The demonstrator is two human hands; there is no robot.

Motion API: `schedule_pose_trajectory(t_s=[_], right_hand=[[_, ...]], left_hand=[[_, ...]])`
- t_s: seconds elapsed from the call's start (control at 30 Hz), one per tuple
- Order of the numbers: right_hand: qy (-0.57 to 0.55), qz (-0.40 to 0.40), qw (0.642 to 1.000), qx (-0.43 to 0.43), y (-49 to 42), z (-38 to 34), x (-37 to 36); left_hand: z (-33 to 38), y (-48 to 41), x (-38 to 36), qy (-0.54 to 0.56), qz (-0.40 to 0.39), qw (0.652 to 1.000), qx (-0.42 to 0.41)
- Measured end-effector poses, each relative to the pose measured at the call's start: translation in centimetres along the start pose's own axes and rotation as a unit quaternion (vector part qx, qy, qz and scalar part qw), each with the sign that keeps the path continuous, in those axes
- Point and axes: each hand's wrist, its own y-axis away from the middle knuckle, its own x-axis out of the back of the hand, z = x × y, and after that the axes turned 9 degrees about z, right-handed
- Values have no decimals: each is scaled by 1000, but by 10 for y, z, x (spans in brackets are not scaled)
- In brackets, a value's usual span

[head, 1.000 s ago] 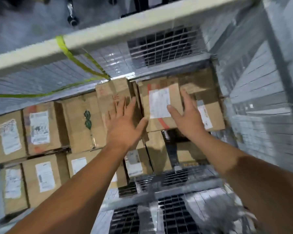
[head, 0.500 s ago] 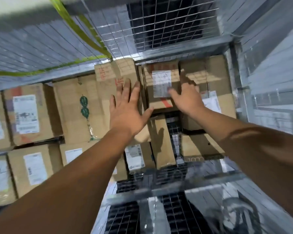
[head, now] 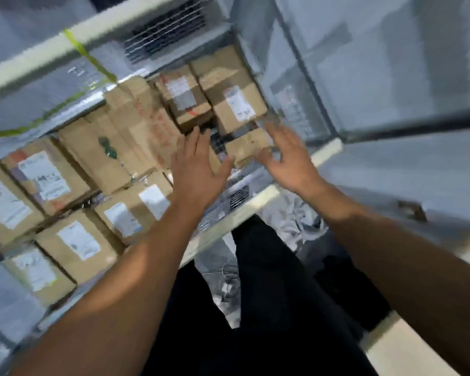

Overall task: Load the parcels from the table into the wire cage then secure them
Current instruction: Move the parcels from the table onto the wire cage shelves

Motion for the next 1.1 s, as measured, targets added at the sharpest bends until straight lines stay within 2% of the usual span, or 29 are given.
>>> schedule_pose_trajectory(t_s=[0.17,0.33,0.43,0.53,0.63,0.73,0.8,0.87,0.97,1.1], right_hand=[[-31,139,976,-167,148,20,10],[-73,240,907,-340,299,44,-4],[-91,289,858,-415,394,56,-20],[-117,362,781,-496,493,58,-43],[-142,451,675,-567,591,45,-71],[-116,527,567,-622,689,15,-106],[-105,568,501,-644,750,-5,-129],[-109,587,457,-660,802,-24,-158],[-144,587,422,-676,860,-44,-208],[-221,590,360,-688,903,-59,-265]], left_hand=[[32,72,15,-6,-76,984,-161],[65,126,6,-38,-152,946,-286],[98,180,-14,-61,-229,905,-353],[131,259,-37,-63,-302,839,-449],[148,356,-57,-71,-352,762,-538],[140,463,-70,-88,-404,671,-615],[126,534,-75,-81,-431,632,-638],[105,602,-75,-67,-454,616,-640],[67,682,-72,-59,-486,591,-641],[18,741,-72,-87,-508,527,-676]])
